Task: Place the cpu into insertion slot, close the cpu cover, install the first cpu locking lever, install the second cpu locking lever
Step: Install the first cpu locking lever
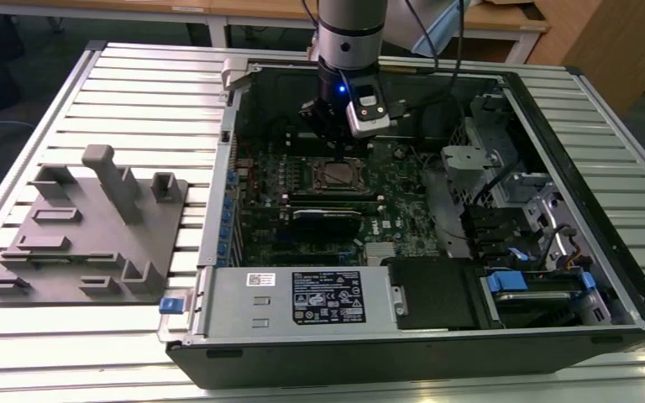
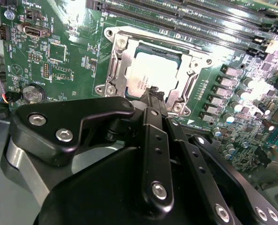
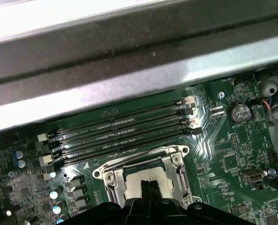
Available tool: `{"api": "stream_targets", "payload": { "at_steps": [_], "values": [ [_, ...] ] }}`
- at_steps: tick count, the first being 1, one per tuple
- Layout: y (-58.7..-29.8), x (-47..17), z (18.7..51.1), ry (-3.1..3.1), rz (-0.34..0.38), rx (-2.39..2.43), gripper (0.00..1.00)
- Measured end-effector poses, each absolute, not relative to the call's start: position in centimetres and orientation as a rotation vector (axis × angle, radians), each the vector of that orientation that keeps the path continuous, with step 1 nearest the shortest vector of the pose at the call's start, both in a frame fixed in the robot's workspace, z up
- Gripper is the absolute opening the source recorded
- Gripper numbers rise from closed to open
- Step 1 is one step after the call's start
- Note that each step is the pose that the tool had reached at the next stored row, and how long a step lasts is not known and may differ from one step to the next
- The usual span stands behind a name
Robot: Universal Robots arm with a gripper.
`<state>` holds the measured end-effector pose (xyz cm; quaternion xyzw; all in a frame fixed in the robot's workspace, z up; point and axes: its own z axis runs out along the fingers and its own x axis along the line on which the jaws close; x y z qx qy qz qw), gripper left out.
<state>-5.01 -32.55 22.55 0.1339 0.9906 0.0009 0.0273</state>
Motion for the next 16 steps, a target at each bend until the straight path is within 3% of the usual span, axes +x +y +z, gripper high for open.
{"api": "stream_targets", "payload": {
  "at_steps": [16],
  "values": [
    [-33.49, -5.01, 22.63, 3.059, 0.004, 0.414, 0.11]
  ]
}}
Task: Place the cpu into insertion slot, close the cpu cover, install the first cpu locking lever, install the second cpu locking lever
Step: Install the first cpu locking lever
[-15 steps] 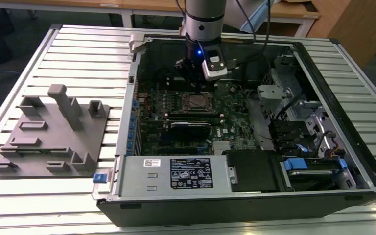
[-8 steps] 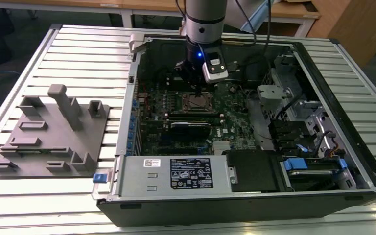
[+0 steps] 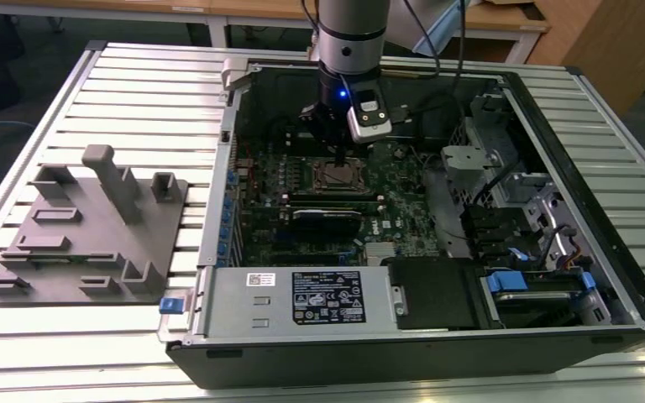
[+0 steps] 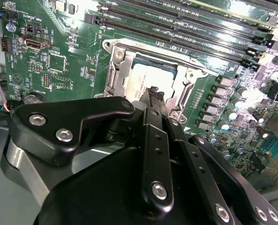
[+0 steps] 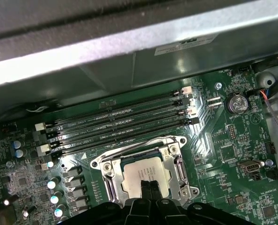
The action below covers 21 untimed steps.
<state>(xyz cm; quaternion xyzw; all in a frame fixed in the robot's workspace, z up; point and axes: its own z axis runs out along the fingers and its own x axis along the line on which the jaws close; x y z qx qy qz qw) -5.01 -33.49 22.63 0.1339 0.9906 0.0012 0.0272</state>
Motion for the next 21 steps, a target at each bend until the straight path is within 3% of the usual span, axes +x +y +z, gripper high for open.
{"api": "stream_targets", "payload": {
  "at_steps": [21],
  "values": [
    [-33.49, -4.99, 23.0, 3.063, 0.005, 0.382, 0.11]
  ]
}}
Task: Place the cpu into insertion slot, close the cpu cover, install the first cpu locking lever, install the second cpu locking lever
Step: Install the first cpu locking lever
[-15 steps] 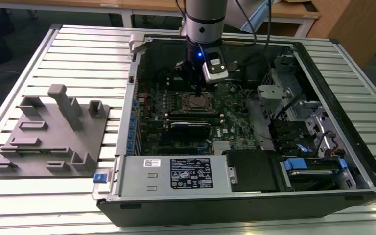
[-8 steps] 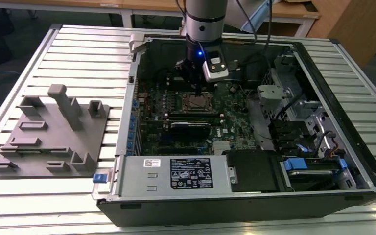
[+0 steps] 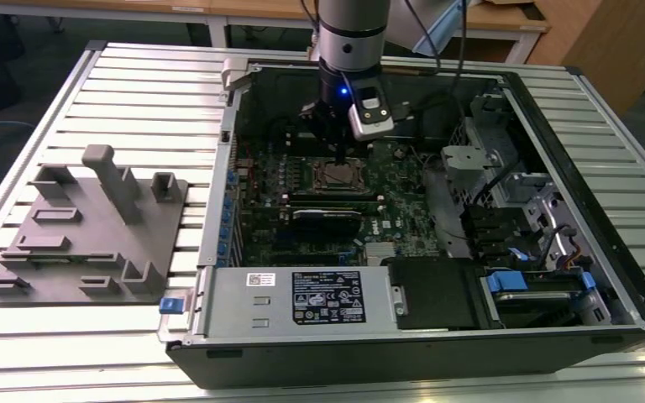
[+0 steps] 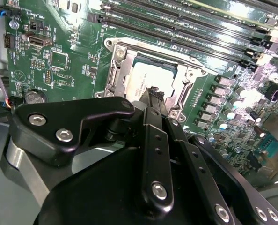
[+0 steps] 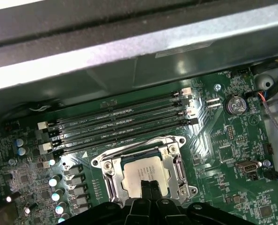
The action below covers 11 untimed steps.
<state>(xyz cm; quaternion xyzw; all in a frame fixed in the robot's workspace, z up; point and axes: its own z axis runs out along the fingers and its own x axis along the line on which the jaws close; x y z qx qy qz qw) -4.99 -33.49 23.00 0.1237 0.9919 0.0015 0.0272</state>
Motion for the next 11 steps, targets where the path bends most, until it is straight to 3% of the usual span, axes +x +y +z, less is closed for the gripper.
{"api": "stream_targets", "payload": {
  "at_steps": [11],
  "values": [
    [-33.58, -4.73, 22.99, 3.067, 0.004, 0.355, 0.11]
  ]
}}
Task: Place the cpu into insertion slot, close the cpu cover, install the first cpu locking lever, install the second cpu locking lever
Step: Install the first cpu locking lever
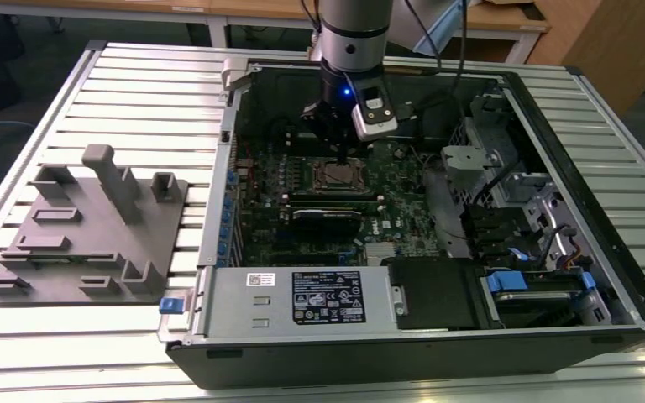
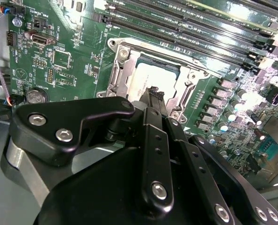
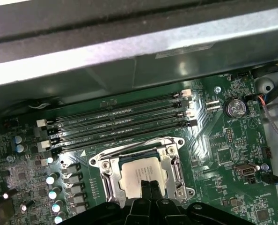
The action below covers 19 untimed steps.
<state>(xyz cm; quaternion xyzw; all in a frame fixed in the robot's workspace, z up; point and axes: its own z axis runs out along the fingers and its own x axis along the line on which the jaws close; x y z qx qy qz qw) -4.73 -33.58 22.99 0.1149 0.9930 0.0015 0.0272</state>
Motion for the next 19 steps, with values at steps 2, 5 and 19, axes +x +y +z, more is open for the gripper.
{"api": "stream_targets", "payload": {
  "at_steps": [2, 5, 19],
  "values": [
    [-33.82, -4.72, 22.98, 3.067, 0.005, 0.355, 0.11],
    [-34.02, -4.72, 22.98, 3.067, 0.005, 0.352, 0.11],
    [-34.03, -4.72, 23.09, 3.075, 0.009, 0.273, 0.11]
  ]
}}
